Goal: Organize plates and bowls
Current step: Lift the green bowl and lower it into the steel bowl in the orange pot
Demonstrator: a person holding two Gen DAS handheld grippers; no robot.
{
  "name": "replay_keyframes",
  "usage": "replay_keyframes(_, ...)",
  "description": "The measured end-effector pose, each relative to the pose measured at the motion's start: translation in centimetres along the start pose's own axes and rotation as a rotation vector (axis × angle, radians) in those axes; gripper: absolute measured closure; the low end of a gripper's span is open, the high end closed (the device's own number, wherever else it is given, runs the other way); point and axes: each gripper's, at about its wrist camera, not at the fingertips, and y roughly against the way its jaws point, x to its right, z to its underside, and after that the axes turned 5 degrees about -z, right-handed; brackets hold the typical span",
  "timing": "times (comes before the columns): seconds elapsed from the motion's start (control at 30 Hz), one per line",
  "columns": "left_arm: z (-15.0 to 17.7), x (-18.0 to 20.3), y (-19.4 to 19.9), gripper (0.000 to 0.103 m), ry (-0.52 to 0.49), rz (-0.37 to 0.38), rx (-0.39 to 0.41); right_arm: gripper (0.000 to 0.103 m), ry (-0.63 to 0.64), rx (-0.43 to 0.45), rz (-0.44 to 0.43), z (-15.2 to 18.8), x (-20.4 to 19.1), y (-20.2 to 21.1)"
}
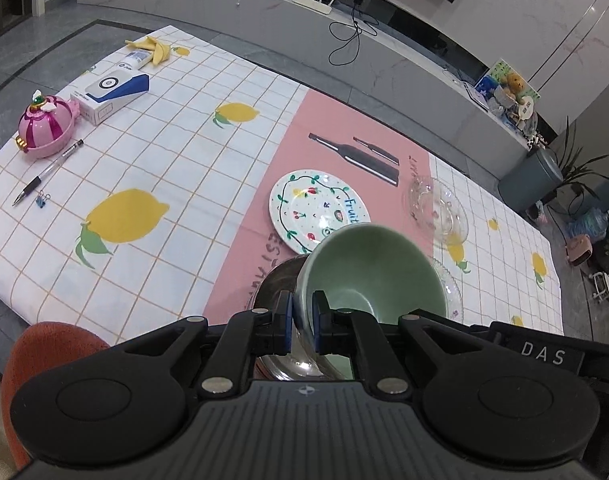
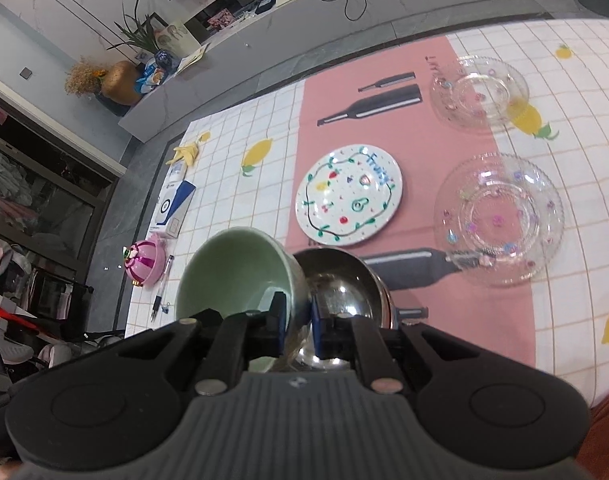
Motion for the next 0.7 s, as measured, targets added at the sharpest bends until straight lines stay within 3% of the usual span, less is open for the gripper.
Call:
replay_keyframes(0.37, 0.4, -0.3, -2.7, 0.093, 0.001, -0.017, -0.047, 0.092, -0.013, -0.036, 0.029, 0.3, 1.3, -2.3)
replay_keyframes(0.7, 1.3, 0.4, -5.0, 0.093, -0.072, -0.038, -0.104, 0.093, -0.022, -0.069, 0.084, 0.7, 2.8, -3.9)
